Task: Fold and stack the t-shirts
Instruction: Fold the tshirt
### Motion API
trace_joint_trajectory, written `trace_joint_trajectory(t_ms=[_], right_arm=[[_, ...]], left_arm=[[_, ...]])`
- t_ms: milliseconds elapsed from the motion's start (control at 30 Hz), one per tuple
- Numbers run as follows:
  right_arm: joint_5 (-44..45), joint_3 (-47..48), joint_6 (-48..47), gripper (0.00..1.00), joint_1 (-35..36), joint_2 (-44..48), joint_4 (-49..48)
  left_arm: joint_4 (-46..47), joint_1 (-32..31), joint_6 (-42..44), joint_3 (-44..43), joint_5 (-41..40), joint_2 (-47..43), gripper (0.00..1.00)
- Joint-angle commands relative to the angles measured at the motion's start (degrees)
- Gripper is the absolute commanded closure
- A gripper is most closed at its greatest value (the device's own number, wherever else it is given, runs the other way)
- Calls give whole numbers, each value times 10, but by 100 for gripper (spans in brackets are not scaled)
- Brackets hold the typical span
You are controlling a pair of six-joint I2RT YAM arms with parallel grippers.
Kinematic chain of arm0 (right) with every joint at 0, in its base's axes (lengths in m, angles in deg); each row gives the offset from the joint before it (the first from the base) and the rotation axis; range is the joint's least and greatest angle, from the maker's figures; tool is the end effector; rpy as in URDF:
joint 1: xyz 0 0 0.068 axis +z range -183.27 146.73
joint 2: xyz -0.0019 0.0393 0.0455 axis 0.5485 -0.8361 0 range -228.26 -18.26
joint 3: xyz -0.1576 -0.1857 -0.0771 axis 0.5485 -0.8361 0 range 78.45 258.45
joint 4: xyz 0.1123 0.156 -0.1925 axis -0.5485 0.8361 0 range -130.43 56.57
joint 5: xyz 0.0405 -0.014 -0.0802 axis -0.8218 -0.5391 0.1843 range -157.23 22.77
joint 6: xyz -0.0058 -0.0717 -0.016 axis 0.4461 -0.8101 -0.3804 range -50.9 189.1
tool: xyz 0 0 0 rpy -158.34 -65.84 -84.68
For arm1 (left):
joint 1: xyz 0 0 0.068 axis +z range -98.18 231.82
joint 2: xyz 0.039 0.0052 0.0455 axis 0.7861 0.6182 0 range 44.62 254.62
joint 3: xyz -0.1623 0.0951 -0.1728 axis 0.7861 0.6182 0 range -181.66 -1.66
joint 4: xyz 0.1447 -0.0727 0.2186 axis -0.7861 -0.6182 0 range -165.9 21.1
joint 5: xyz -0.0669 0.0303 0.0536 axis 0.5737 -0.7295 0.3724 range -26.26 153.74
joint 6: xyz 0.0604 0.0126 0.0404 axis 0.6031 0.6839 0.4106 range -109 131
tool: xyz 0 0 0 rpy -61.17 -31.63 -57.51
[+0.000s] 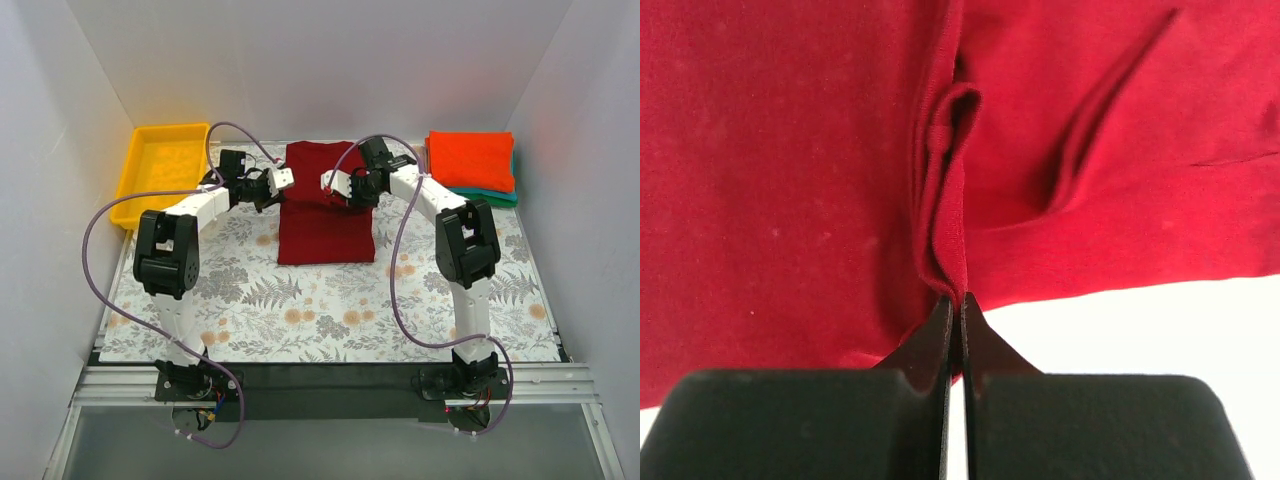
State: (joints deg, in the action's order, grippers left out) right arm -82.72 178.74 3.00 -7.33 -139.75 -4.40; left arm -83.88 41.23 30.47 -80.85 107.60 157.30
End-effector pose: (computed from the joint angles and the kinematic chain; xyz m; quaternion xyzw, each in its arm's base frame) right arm 0.4256 0.2253 0.1745 -0.7105 0.6328 0.0254 0.3069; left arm 0.4249 -0.1229 0.1605 0.3528 0.8034 -0.3227 0.3550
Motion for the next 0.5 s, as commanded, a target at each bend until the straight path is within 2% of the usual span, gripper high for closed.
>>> trace_joint_trajectory(t_ms=[0, 133, 200, 233, 267, 300, 333, 367, 433, 467], right_arm=[[2, 64, -37, 99, -8, -23, 1], [12, 97, -33, 99, -11, -60, -4], [18, 109, -18, 90, -12, -69, -10], [23, 118, -11, 77, -13, -72, -15], [24, 125, 11, 54, -17, -74, -20], [25, 130, 20, 40, -18, -74, -20], [26, 132, 30, 25, -20, -67, -21], [27, 131, 35, 15, -22, -60, -23], [27, 126, 60, 15, -28, -37, -23], [24, 119, 69, 15, -33, -24, -22]], left_arm=[[43, 4, -7, -33, -7, 17, 100], [52, 7, -7, -46, -20, 47, 100], [61, 7, -13, -48, -32, 57, 100], [66, 7, -15, -46, -39, 58, 100], [105, 7, -41, -40, -49, 53, 100], [129, 8, -59, -22, -60, 47, 92], [146, 8, -73, -15, -82, 42, 68], [172, 9, -84, -9, -88, 35, 60], [173, 15, -117, 3, -84, 7, 54], [160, 18, -124, 9, -76, -6, 54]])
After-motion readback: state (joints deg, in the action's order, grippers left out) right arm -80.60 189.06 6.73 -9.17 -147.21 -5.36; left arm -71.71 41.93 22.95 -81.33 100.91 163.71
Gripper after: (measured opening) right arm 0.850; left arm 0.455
